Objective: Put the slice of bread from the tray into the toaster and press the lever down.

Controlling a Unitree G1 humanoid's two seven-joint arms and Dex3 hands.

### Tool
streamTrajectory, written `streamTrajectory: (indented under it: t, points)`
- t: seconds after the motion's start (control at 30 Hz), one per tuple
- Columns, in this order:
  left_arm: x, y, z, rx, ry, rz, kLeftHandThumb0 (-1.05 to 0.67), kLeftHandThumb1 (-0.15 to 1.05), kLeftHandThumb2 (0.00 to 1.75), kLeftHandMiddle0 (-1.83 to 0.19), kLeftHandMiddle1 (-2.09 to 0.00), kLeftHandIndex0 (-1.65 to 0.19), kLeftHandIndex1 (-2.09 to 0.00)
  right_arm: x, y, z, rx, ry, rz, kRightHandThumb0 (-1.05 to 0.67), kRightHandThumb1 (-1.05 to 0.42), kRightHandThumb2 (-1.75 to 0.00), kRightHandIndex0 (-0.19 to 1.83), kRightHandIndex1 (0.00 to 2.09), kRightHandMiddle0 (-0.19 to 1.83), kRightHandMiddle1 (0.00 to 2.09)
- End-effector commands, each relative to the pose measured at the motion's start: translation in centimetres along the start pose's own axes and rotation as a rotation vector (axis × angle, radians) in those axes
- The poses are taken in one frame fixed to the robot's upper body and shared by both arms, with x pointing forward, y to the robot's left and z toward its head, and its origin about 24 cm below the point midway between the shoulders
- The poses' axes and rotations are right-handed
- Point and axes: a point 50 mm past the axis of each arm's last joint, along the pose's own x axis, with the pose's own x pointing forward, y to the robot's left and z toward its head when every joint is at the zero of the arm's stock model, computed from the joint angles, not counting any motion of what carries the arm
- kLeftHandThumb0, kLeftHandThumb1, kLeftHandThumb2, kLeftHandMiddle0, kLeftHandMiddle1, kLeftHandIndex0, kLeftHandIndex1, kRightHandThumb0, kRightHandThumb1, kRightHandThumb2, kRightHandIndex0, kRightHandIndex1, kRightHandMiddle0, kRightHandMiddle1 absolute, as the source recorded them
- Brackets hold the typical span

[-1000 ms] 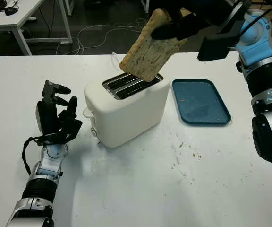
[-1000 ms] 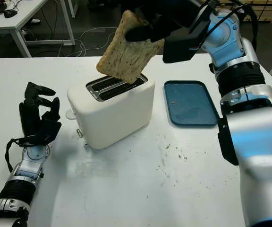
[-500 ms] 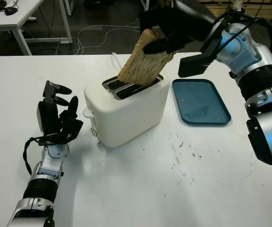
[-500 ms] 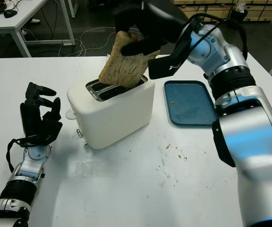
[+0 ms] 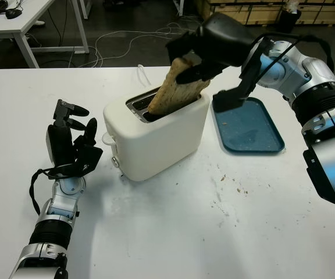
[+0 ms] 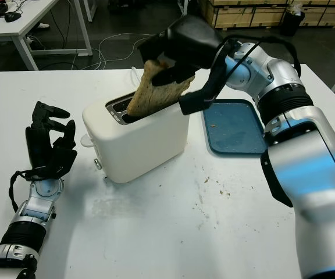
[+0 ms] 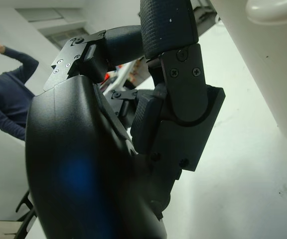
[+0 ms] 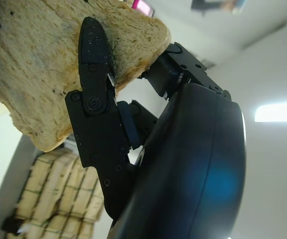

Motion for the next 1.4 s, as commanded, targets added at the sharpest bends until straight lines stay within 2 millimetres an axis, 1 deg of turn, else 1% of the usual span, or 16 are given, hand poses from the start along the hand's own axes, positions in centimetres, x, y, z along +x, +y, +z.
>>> streamTrajectory:
  t: [0.0,0.17,0.4,0.47,0.5,0.53,0.57,0.6,0.63,0.67,0.7,0.77,0.83,1.0,1.2,1.37]
  points:
    - [0.3,0.0,0.4,-0.006,-0.014,0.003,-1.05,0.92,0.58,-0.48,-1.74,-0.29,-1.71,0.2,-1.0,0.1,-0.059,-0.028,0.009,-0.5,-0.92,-0.42,1.18,1.75,0.87,1.75]
    - [0.2,0.0,0.4,-0.017,-0.009,0.009,-1.05,0.92,0.57,-0.48,-1.74,-0.29,-1.7,0.8,-1.2,0.7,-0.103,-0.072,0.05,-0.51,-0.92,-0.4,1.19,1.75,0.89,1.75]
    - [0.2,0.0,0.4,-0.006,-0.01,0.01,-1.05,0.92,0.57,-0.48,-1.74,-0.29,-1.7,1.5,-0.3,1.5,-0.114,-0.105,0.119,-0.55,-0.92,-0.41,1.16,1.75,0.86,1.75]
    - [0.2,0.0,0.3,-0.011,-0.007,0.01,-1.05,0.92,0.58,-0.49,-1.74,-0.3,-1.7,1.7,0.1,1.6,-0.117,-0.099,0.172,-0.65,-0.92,-0.42,1.03,1.74,0.75,1.69]
    - [0.1,0.1,0.3,-0.006,-0.006,0.011,-1.05,0.92,0.57,-0.49,-1.74,-0.3,-1.7,1.8,0.2,1.6,-0.121,-0.101,0.203,-0.76,-0.92,-0.41,0.79,1.51,0.63,1.49]
    - [0.1,0.1,0.3,-0.003,-0.005,0.013,-1.05,0.92,0.58,-0.49,-1.74,-0.3,-1.7,1.8,0.3,1.7,-0.121,-0.104,0.227,-0.81,-0.92,-0.4,0.68,1.33,0.58,1.3]
    - [0.1,0.1,0.3,-0.009,-0.008,0.014,-1.05,0.92,0.58,-0.49,-1.74,-0.3,-1.7,1.9,0.4,1.8,-0.123,-0.105,0.249,-0.85,-0.92,-0.37,0.57,1.16,0.56,1.03]
    - [0.1,0.1,0.3,-0.011,-0.01,0.014,-1.05,0.92,0.57,-0.49,-1.74,-0.3,-1.69,1.9,0.4,1.8,-0.121,-0.104,0.264,-0.89,-0.92,-0.35,0.45,1.01,0.57,0.67]
    - [0.1,0.1,0.3,-0.012,-0.011,0.013,-1.05,0.92,0.56,-0.49,-1.73,-0.31,-1.69,1.9,0.5,1.8,-0.121,-0.104,0.273,-0.9,-0.92,-0.34,0.39,0.96,0.58,0.49]
    - [0.1,0.1,0.3,-0.013,-0.012,0.012,-1.05,0.92,0.57,-0.49,-1.73,-0.31,-1.68,1.8,0.4,1.8,-0.123,-0.106,0.269,-0.9,-0.92,-0.34,0.32,0.92,0.57,0.38]
    - [0.1,0.1,0.3,-0.013,-0.012,0.011,-1.05,0.92,0.57,-0.49,-1.73,-0.31,-1.68,1.8,0.4,1.8,-0.125,-0.107,0.261,-0.89,-0.92,-0.36,0.23,0.98,0.55,0.3]
    - [0.1,0.1,0.3,-0.017,-0.014,0.009,-1.05,0.92,0.57,-0.48,-1.73,-0.3,-1.68,1.7,0.2,1.8,-0.124,-0.105,0.234,-0.88,-0.92,-0.38,0.16,1.03,0.54,0.26]
    - [0.1,0.2,0.3,-0.005,-0.018,0.013,-1.05,0.92,0.57,-0.48,-1.72,-0.3,-1.67,1.6,0.0,1.7,-0.126,-0.101,0.211,-0.87,-0.92,-0.37,0.14,1.05,0.54,0.25]
    - [0.1,0.3,0.3,-0.004,-0.021,0.017,-1.05,0.92,0.58,-0.47,-1.73,-0.29,-1.68,1.2,-0.3,1.3,-0.127,-0.091,0.149,-0.83,-0.92,-0.31,0.22,1.03,0.58,0.28]
    - [0.2,0.5,0.5,0.008,-0.045,0.009,-1.05,0.92,0.6,-0.44,-1.74,-0.26,-1.68,0.5,-1.3,0.4,-0.125,-0.044,0.083,-0.78,-0.92,-0.28,0.22,1.03,0.58,0.3]
    - [0.4,1.4,0.8,0.052,-0.094,-0.01,-1.05,0.92,0.61,-0.38,-1.74,-0.21,-1.66,-0.7,-2.5,-0.9,-0.06,0.044,-0.07,-0.64,-0.92,-0.19,0.24,1.03,0.6,0.32]
